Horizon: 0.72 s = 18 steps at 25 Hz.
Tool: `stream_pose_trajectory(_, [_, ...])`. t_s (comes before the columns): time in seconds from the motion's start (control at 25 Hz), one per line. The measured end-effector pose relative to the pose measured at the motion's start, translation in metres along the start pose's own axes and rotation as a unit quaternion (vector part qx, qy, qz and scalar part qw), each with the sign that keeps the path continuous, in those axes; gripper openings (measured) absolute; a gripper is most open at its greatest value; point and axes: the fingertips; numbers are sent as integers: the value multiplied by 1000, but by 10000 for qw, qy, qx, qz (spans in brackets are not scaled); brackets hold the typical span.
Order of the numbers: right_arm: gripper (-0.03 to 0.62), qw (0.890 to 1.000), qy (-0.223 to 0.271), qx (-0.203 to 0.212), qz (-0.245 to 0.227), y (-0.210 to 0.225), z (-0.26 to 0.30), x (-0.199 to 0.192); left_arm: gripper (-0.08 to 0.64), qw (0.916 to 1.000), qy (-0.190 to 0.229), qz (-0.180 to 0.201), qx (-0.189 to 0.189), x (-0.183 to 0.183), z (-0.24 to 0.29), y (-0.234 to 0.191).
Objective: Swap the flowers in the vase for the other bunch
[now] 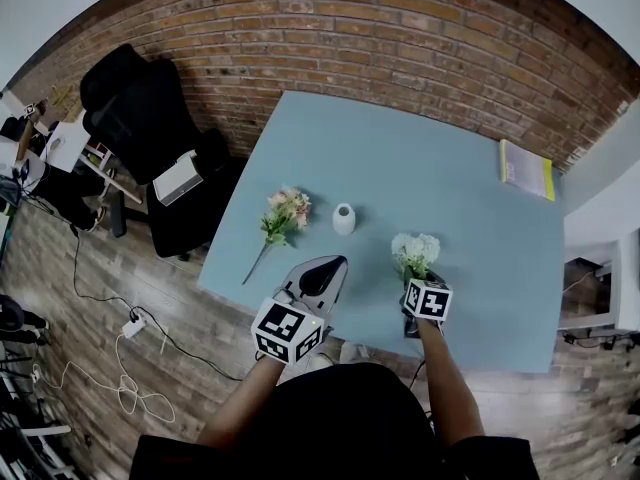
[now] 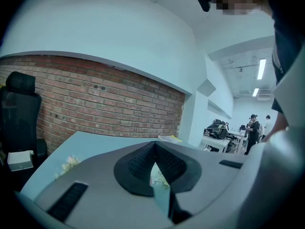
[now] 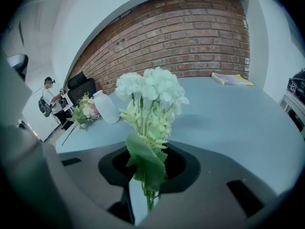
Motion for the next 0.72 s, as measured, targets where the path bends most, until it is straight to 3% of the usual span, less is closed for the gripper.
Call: stream_pose_trajectory(0.72, [127,9990,-382,3,220,8,8,-6,6,10000,28,-18,39,1,4,0])
Point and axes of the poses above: the fingertips, and each gripper's own axes: z forward along the fingers, y to its right, x out of its top, and after that the axes turned 8 degrees about -z, right-handed
